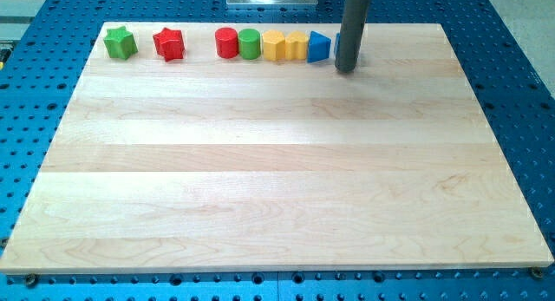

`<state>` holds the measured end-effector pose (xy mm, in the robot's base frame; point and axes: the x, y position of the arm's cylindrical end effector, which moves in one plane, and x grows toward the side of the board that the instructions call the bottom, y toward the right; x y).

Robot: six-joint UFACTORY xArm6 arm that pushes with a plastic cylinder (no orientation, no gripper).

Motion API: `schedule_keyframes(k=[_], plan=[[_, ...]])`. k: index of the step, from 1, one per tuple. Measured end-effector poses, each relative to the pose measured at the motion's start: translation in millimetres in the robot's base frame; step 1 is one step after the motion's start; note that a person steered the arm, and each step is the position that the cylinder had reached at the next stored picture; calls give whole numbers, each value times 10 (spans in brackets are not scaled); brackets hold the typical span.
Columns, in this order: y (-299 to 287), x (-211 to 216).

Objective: Place the red circle towards the left center of the table

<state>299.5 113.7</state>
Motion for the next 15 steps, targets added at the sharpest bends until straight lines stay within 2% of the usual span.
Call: schedule_keyframes(k=[2, 5, 8, 9, 10, 11, 12, 13, 15], plan=[[-119, 2], [416, 434], [556, 255], [971, 26], [1013, -736], [671, -1083], [671, -1083], [214, -1074], [-1242, -906]])
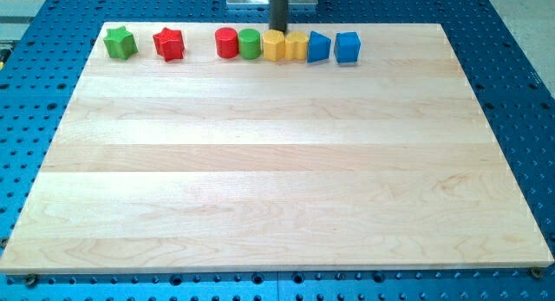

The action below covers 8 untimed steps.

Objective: Place the red circle towards the left center of the table

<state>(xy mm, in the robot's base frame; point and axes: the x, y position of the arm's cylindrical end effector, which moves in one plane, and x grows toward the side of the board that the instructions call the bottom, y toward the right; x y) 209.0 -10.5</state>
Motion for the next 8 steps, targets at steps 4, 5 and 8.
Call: schedule_keyframes(k=[4, 5, 8], plan=[[-918, 1243], [-865, 1248], [-2053, 1996]])
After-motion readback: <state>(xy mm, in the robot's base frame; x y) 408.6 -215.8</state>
